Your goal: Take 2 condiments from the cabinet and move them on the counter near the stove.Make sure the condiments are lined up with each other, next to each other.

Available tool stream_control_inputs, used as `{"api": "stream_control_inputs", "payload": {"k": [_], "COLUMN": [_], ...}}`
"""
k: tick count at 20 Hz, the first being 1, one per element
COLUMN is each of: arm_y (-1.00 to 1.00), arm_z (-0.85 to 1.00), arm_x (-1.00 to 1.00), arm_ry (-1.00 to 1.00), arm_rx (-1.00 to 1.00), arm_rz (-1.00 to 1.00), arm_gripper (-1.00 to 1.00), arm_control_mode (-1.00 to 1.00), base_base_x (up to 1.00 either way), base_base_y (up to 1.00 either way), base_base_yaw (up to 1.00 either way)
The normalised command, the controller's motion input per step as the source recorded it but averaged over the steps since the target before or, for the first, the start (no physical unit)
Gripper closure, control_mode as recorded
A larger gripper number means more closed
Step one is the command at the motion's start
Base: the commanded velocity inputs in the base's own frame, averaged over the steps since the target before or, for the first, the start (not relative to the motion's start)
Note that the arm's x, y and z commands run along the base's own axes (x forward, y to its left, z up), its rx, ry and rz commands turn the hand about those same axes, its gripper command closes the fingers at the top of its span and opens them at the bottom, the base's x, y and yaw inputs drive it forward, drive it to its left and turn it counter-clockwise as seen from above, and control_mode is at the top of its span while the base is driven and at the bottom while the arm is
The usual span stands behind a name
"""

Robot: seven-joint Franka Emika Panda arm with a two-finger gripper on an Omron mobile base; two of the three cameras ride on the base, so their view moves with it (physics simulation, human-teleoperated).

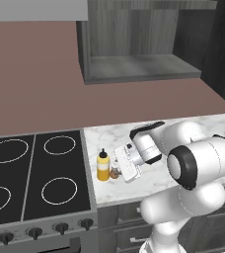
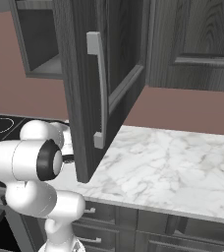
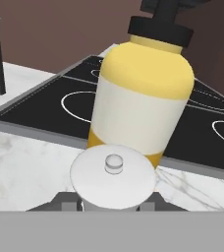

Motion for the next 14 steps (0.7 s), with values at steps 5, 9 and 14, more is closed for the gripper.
{"api": "stream_control_inputs", "payload": {"k": [5, 9, 14], "arm_y": [0.00, 0.00, 0.00], "arm_z": [-0.07, -0.03, 0.00], "arm_x": [0.00, 0.00, 0.00], "arm_ry": [-0.02, 0.00, 0.00], "arm_rx": [0.00, 0.00, 0.00], "arm_rz": [0.00, 0.00, 0.00], "arm_gripper": [1.00, 1.00, 1.00], "arm_control_mode": [-1.00, -1.00, -1.00], "base_base_x": [0.00, 0.00, 0.00], "base_base_y": [0.00, 0.00, 0.00], "base_base_yaw": [0.00, 0.00, 0.00]}}
